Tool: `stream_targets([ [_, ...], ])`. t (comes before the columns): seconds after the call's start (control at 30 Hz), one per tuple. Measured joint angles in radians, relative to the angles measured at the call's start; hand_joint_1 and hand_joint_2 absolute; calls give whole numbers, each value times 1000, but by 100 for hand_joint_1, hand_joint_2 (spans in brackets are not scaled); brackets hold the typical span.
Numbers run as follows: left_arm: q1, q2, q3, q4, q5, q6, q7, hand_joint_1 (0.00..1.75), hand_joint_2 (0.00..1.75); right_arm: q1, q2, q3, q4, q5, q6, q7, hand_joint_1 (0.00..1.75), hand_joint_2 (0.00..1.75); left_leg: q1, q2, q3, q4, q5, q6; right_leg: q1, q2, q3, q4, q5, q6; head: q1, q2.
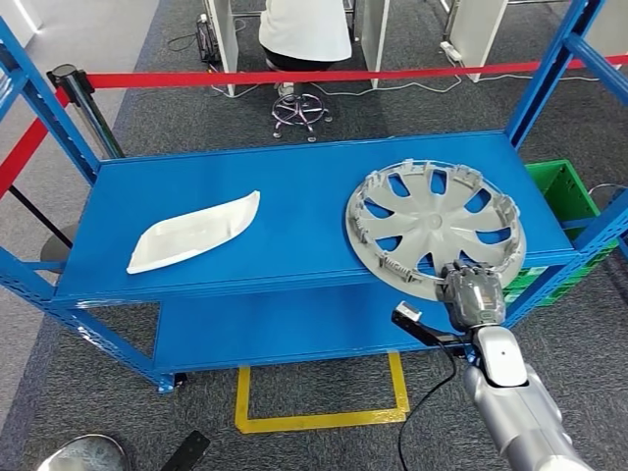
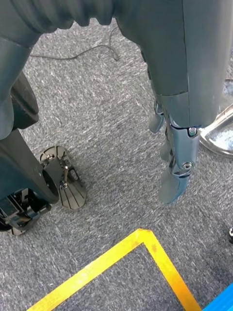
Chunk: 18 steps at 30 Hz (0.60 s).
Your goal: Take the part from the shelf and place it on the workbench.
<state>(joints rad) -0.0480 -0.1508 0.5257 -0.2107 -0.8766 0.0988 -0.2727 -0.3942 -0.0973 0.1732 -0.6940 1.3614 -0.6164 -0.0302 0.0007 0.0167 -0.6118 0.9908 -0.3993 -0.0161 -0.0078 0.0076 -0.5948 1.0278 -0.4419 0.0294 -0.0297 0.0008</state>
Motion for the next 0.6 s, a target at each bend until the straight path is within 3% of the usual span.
stream_targets([
  [0.23, 0, -1, 15, 0, 3, 2, 0, 0, 175, 61, 8, 1, -110, 0, -4, -21, 175, 175, 0, 0, 0, 0, 0, 0, 0, 0, 0, 0, 0, 0, 0, 0],
  [0.6, 2, -2, 93, 0, 63, -31, -43, 0, 175, 244, 14, 76, -608, 42, 1, -16, 175, 175, 0, 0, -4, 0, 0, 0, 1, 0, -5, 0, -1, -1, 0, 0],
])
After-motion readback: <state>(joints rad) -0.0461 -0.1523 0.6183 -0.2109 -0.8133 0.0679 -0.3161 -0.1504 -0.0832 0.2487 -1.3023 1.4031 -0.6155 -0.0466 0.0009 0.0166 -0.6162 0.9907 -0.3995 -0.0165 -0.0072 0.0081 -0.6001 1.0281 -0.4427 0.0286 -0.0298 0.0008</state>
